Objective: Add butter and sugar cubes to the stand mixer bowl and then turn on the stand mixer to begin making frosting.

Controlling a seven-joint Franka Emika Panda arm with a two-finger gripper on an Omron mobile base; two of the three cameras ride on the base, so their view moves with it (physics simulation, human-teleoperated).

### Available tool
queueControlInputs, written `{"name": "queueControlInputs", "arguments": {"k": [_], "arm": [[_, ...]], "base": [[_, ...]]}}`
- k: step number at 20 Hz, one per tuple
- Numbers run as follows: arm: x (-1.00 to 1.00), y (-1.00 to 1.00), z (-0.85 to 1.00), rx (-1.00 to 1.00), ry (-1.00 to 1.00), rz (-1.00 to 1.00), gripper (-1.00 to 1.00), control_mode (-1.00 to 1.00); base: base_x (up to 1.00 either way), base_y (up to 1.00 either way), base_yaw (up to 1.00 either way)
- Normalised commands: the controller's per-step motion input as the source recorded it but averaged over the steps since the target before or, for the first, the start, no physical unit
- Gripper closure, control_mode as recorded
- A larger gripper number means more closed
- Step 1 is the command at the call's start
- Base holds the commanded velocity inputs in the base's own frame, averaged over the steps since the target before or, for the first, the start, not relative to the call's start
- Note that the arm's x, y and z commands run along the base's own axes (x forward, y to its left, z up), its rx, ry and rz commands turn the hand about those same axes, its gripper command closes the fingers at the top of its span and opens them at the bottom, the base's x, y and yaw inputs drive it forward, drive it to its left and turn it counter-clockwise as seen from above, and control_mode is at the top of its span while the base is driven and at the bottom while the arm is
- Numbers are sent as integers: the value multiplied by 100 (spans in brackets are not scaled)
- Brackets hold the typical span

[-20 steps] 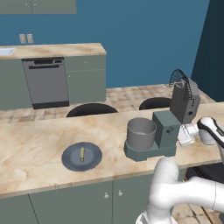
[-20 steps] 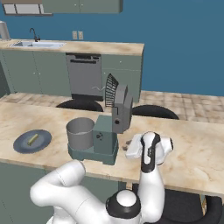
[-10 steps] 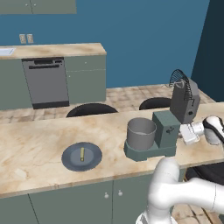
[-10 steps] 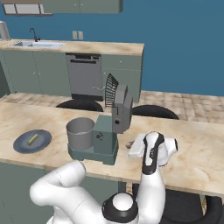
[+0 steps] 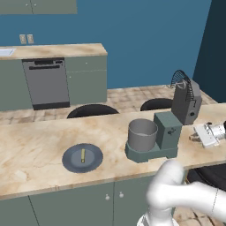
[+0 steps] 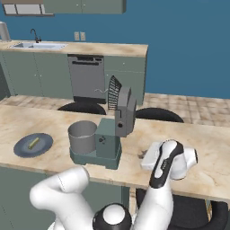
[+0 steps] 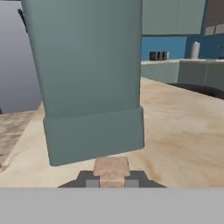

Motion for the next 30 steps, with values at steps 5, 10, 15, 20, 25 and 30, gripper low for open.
{"name": "queueControlInputs", "arguments": {"k": [5, 10, 15, 20, 25, 30], "arm": [[-100, 4, 38, 0, -4, -3, 100, -100], [-100, 43, 98, 0, -5, -4, 100, -100], [-88, 83, 100, 0, -2, -1, 100, -100], [-35, 100, 84, -1, 0, -1, 100, -100], [-1, 99, 67, -6, 0, -5, 100, -100], [8, 83, 45, -13, 0, -10, 100, -100]], "base": [[0, 0, 0], [0, 0, 0], [0, 0, 0], [0, 0, 0], [0, 0, 0], [0, 0, 0]]}}
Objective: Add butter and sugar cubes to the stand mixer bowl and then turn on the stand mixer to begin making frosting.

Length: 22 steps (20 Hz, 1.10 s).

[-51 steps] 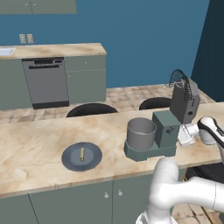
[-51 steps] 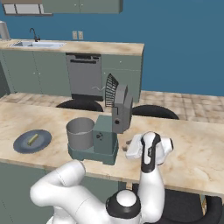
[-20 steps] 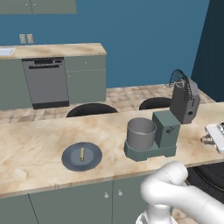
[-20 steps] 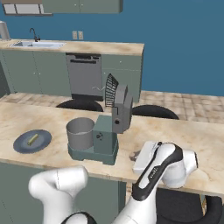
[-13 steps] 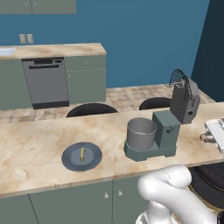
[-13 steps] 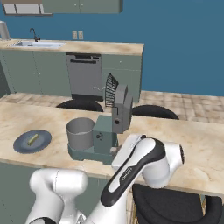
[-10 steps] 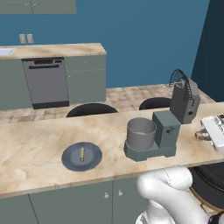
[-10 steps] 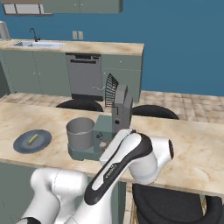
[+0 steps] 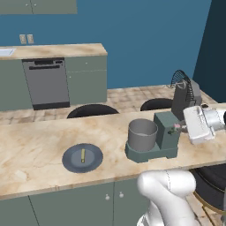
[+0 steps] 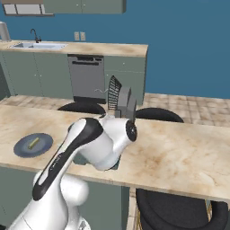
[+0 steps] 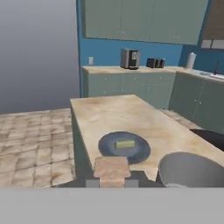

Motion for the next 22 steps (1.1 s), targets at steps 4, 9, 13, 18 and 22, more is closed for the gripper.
{"name": "queueControlInputs", "arguments": {"k": [4, 9, 13, 18, 22], "arm": [[32, 59, 19, -20, 6, -13, 100, -100], [45, 34, 2, -24, 14, -15, 100, -100], [45, 9, 0, -24, 17, -17, 100, -100], [41, 0, 0, -22, 20, -18, 100, -100], [33, 0, -1, -19, 19, -18, 100, -100]], "base": [[0, 0, 0], [0, 0, 0], [0, 0, 0], [0, 0, 0], [0, 0, 0]]}}
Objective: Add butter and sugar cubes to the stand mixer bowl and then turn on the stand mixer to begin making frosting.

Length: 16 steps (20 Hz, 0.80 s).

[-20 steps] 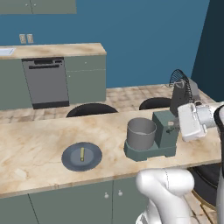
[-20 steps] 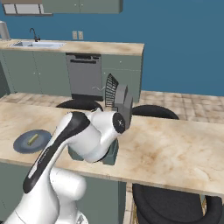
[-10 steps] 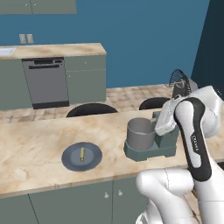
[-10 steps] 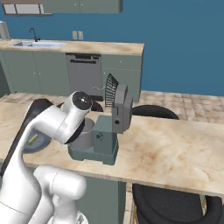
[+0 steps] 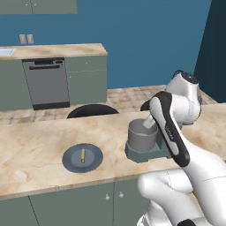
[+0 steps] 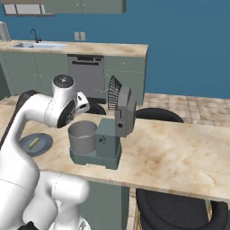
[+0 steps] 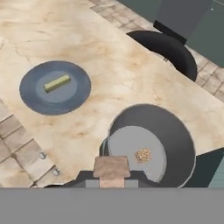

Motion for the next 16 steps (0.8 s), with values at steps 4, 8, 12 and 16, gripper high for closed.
{"name": "queueControlInputs", "arguments": {"k": [4, 8, 12, 16], "arm": [[28, 0, -24, -15, 8, -15, 100, -100], [26, 0, -35, -13, 4, -14, 100, -100], [32, 0, -40, -9, 5, -13, 100, -100], [41, 0, -39, -7, 6, -14, 100, -100]], "base": [[0, 0, 0], [0, 0, 0], [0, 0, 0], [0, 0, 0]]}}
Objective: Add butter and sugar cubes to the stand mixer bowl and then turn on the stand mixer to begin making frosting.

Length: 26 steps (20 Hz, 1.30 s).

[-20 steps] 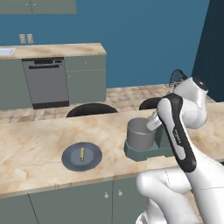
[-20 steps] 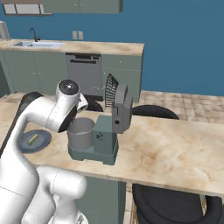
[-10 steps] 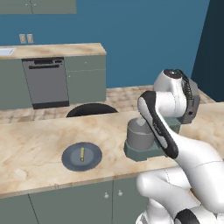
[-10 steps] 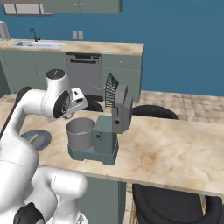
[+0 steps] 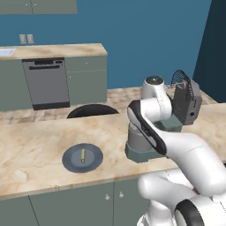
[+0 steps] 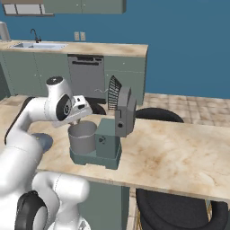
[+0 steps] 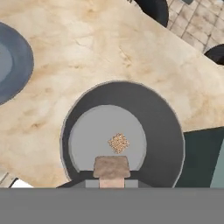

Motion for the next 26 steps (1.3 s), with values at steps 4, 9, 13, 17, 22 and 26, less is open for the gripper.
{"name": "queueControlInputs", "arguments": {"k": [4, 9, 13, 17, 22, 26], "arm": [[44, 0, -30, -1, 10, -13, 100, -100], [47, 0, -27, 0, 13, -11, 100, -100], [40, 0, -33, 0, 13, -9, 100, -100], [24, -2, -36, 0, 7, -8, 100, -100], [11, -13, -36, 0, 1, -6, 100, -100], [0, -11, -32, 0, 0, -5, 100, -100]], "base": [[0, 0, 0], [0, 0, 0], [0, 0, 0], [0, 0, 0], [0, 0, 0], [0, 0, 0]]}}
